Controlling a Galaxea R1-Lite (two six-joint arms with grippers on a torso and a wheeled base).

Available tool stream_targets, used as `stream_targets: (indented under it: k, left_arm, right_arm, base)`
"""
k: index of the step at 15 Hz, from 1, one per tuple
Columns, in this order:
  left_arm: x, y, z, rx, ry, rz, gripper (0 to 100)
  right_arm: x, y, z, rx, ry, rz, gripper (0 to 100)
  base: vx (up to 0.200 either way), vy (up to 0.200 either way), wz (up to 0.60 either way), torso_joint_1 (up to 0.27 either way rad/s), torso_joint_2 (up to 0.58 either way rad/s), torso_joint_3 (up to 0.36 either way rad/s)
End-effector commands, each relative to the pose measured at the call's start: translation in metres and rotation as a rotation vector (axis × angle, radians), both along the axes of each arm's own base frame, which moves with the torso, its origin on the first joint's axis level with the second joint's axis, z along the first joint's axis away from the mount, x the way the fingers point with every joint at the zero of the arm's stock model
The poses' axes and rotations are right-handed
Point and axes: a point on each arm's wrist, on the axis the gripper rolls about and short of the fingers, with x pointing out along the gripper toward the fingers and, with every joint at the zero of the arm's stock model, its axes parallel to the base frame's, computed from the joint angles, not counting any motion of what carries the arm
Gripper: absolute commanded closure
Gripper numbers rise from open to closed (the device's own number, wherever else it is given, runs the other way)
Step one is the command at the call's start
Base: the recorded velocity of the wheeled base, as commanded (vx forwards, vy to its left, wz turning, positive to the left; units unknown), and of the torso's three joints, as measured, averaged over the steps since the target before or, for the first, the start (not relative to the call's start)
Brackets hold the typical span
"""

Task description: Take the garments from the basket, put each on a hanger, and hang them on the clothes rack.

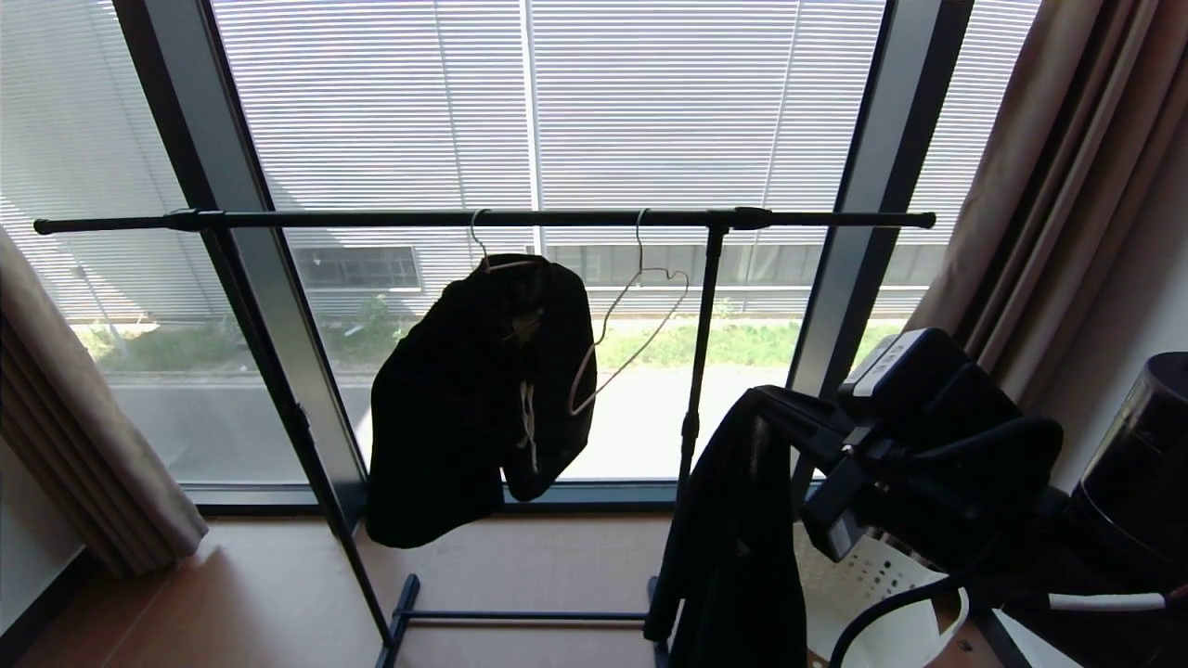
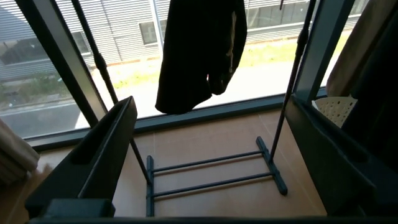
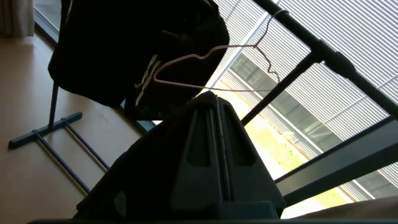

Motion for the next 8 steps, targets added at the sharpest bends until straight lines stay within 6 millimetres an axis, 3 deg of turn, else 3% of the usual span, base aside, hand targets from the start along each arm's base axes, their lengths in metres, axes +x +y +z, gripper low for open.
stream_targets:
  k: [1,4,8]
  left_arm:
    - [0.015,0.0,0.002,0.004,0.192,-0.002,0]
    - [0.027,-0.001,0.004,0.076,0.319,-0.029,0]
    - [0.06,-0.006,0.048,0.026,0.378,-0.195,0]
  right_arm:
    - [0.006,0.006,-0.001,0.018,0.015,-0.008,100]
    - [0.013,0.013,0.0,0.06,0.037,-0.047,100]
    - [0.026,0.028,-0.009,0.086,0.08,-0.074,100]
  base:
    - [0.0,0.0,0.0,0.0,0.0,0.0]
    - [0.0,0.0,0.0,0.0,0.0,0.0]
    - [0.0,0.0,0.0,0.0,0.0,0.0]
